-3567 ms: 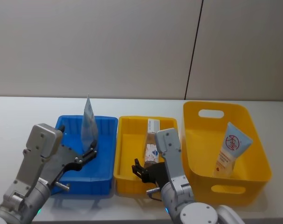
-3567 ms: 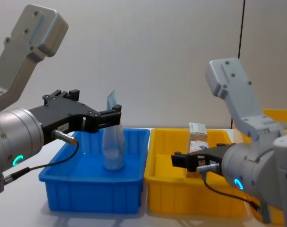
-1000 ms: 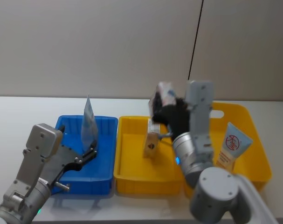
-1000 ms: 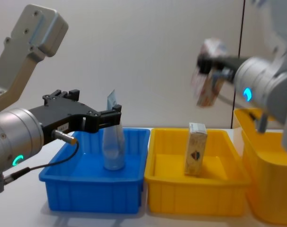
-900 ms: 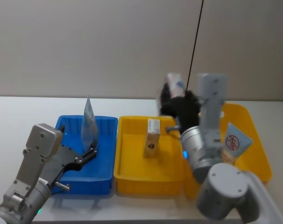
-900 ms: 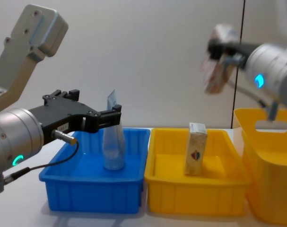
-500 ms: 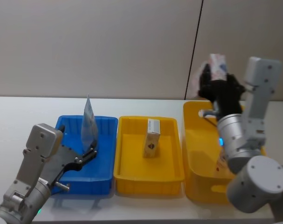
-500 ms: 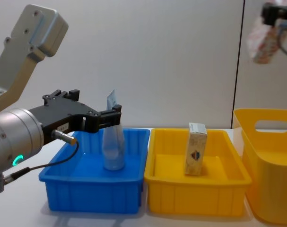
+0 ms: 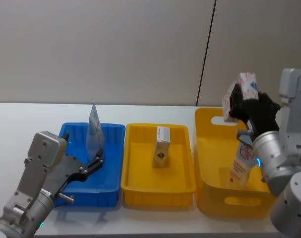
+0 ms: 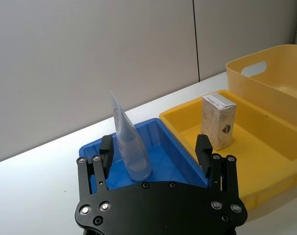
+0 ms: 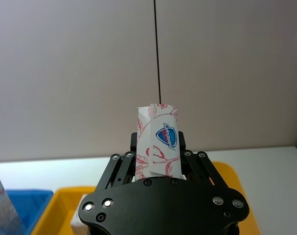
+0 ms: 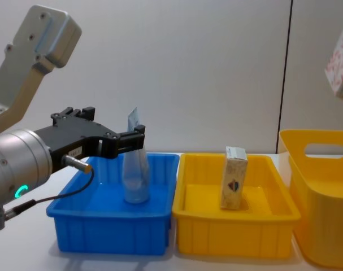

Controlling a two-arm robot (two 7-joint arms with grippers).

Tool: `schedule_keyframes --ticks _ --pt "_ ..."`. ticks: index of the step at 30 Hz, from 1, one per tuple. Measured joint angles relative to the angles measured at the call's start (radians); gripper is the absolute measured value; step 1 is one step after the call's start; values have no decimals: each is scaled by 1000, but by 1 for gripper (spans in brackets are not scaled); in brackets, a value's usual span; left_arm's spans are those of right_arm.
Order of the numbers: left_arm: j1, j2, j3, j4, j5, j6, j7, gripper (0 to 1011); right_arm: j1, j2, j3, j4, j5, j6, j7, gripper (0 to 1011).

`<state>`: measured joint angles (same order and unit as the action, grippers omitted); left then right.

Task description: Bimanual collaborative sorting of washing and personal care products

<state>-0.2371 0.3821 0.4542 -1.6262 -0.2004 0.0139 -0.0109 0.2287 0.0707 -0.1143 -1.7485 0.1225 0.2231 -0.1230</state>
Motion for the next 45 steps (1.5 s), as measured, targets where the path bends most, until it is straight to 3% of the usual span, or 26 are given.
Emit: schedule_keyframes --ticks 7,19,35,45 --pt "0 0 0 0 0 0 0 1001 -21 40 1 -1 2 76 52 350" --pt "0 0 0 0 0 0 0 1001 -41 82 -14 38 -21 151 92 350" --pt "0 0 0 0 0 0 0 1002 -52 95 -28 69 -53 187 94 348" --pt "0 0 0 0 0 0 0 1001 -54 97 -30 75 -59 194 94 664"
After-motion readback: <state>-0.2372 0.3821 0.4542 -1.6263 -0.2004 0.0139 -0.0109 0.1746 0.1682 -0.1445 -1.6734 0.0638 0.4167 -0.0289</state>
